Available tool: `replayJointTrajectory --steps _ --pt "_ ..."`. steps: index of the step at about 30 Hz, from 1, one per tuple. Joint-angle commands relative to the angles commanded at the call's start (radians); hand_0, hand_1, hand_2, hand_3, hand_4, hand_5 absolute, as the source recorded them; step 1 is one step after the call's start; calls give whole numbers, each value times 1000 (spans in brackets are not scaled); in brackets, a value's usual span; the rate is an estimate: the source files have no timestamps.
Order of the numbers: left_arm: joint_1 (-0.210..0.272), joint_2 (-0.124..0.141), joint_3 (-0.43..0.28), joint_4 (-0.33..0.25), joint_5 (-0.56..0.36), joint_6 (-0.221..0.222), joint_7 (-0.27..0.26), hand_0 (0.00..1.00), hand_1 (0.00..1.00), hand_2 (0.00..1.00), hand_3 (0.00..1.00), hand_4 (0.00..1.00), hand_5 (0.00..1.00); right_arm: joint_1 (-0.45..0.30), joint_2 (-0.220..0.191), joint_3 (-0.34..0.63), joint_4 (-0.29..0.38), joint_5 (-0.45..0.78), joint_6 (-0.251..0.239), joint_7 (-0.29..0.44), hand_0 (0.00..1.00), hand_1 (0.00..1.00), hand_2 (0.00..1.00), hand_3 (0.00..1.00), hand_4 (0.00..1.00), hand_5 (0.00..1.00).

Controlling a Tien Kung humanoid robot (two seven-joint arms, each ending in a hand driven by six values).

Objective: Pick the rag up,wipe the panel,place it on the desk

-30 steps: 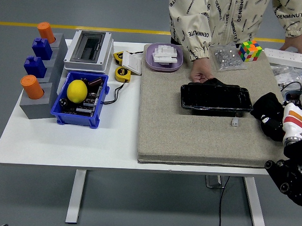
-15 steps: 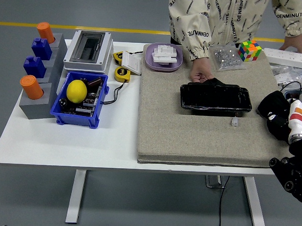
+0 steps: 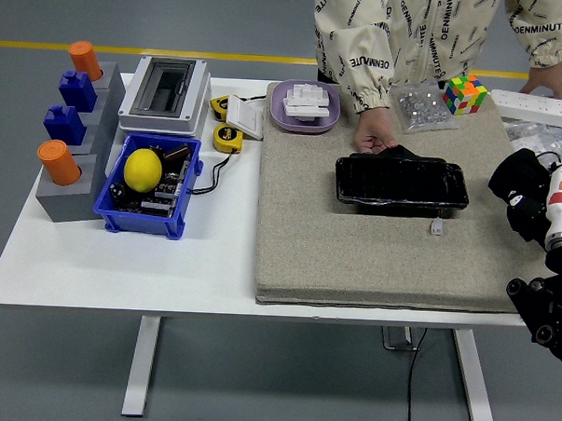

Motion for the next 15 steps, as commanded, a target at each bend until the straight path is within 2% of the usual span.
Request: replayJointTrajectory --steps 5,15 --pt "1 1 -2 0 1 0 0 605 642 657 562 628 442 16 23 4 1 0 0 -8 291 426 458 463 722 34" --pt "2 2 -4 0 3 1 0 606 642 656 561 628 442 49 68 -51 5 14 0 -20 294 426 459 465 722 37"
